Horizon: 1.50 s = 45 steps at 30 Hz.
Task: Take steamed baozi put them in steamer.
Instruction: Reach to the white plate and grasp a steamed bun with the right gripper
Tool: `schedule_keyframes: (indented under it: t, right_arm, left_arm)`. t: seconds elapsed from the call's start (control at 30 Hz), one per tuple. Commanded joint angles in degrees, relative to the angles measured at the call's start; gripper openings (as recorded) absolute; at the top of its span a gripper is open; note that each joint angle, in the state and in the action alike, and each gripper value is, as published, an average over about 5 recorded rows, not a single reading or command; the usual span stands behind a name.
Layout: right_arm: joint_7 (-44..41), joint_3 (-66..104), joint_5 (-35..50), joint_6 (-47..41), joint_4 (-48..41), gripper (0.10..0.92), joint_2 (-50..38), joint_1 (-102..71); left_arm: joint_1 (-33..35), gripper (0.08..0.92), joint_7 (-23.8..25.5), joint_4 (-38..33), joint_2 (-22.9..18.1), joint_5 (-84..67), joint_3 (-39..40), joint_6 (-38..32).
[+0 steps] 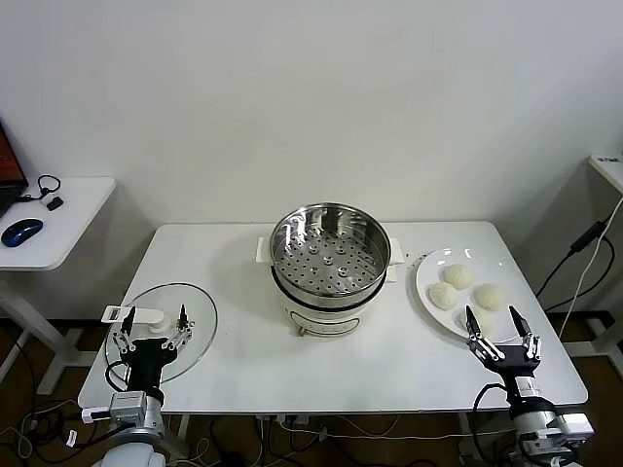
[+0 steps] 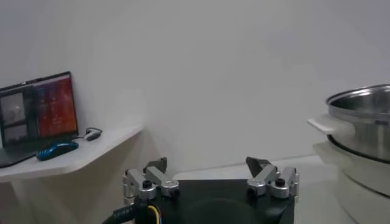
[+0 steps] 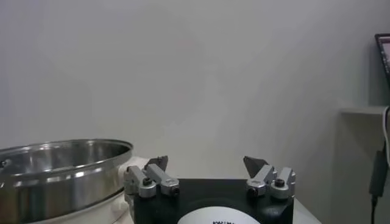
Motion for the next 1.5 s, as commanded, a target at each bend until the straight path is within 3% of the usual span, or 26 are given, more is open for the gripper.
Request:
schedule_keyframes:
  t: [0.03, 0.47, 0.87, 1.23, 1.5]
  right_arm:
    - [4.52, 1.19, -0.63, -8.79, 0.16, 0.823, -1.11, 3.45]
    - [3.4, -1.65, -4.48, -24.88, -3.86, 0.823, -14.84, 17.59]
    - [0.2, -11.85, -6.55, -30.1, -14.3, 0.823, -27.74, 30.43]
    - [-12.42, -28.94, -6.32, -37.44, -20.41, 0.823, -42.87, 45.45]
    - [-20.55, -46.18, -8.44, -38.21, -26.34, 0.823, -48.92, 62.56]
  left_arm:
    - [0.16, 0.823, 0.03, -0.06, -2.8, -0.16, 0.15, 0.02]
    - [0.11, 0.823, 0.08, 0.0, -2.8, -0.4, 0.72, -0.06]
    - [0.39, 0.823, 1.31, 0.71, -2.8, -0.35, 1.27, -1.28]
    - [0.51, 0.823, 2.2, 1.0, -2.8, -0.04, 2.18, -2.07]
    - [0.71, 0.823, 2.48, 1.54, -2.8, 0.42, 2.89, -2.99]
